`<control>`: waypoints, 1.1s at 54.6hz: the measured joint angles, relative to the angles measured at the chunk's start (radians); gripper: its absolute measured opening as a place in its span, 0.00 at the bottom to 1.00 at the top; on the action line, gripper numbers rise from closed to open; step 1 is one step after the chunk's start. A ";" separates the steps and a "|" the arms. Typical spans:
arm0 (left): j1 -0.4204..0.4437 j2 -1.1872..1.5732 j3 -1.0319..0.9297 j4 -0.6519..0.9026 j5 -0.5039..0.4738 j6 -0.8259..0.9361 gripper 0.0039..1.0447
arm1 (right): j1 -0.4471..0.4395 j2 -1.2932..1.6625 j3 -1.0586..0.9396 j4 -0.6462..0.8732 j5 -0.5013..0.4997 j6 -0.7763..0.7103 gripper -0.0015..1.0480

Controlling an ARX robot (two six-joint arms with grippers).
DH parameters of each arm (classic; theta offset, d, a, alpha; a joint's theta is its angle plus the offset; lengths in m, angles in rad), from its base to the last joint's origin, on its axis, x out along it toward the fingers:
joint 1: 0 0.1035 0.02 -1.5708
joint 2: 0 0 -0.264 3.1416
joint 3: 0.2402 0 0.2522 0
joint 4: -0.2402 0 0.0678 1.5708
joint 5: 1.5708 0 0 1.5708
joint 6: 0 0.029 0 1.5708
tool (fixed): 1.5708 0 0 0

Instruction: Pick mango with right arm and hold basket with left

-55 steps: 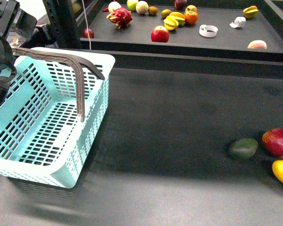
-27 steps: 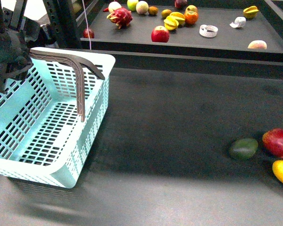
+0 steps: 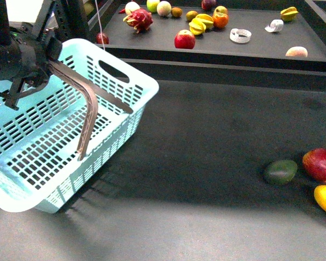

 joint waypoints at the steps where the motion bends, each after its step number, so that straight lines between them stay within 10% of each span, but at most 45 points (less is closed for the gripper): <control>1: -0.013 -0.013 -0.012 0.003 0.024 0.030 0.07 | 0.000 0.000 0.000 0.000 0.000 0.000 0.92; 16: -0.145 -0.150 -0.151 0.093 0.173 0.269 0.07 | 0.000 0.000 0.000 0.000 0.000 0.000 0.92; 60: -0.391 -0.313 -0.303 0.251 0.167 0.447 0.07 | 0.000 0.000 0.000 0.000 0.000 0.000 0.92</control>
